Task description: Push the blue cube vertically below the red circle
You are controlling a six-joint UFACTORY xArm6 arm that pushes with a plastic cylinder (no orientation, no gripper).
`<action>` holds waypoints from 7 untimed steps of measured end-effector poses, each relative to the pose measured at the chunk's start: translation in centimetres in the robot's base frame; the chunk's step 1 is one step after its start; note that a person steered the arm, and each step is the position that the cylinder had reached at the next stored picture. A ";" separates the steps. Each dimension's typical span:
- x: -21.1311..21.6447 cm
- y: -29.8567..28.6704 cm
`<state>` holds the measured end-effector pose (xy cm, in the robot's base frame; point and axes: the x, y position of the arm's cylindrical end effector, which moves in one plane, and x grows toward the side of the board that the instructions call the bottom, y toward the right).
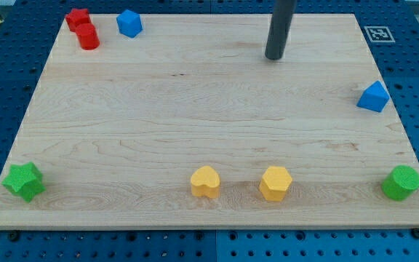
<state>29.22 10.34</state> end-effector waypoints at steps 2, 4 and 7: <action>-5.0 -16.8; -9.9 -19.7; -10.1 -30.5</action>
<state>19.11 -20.11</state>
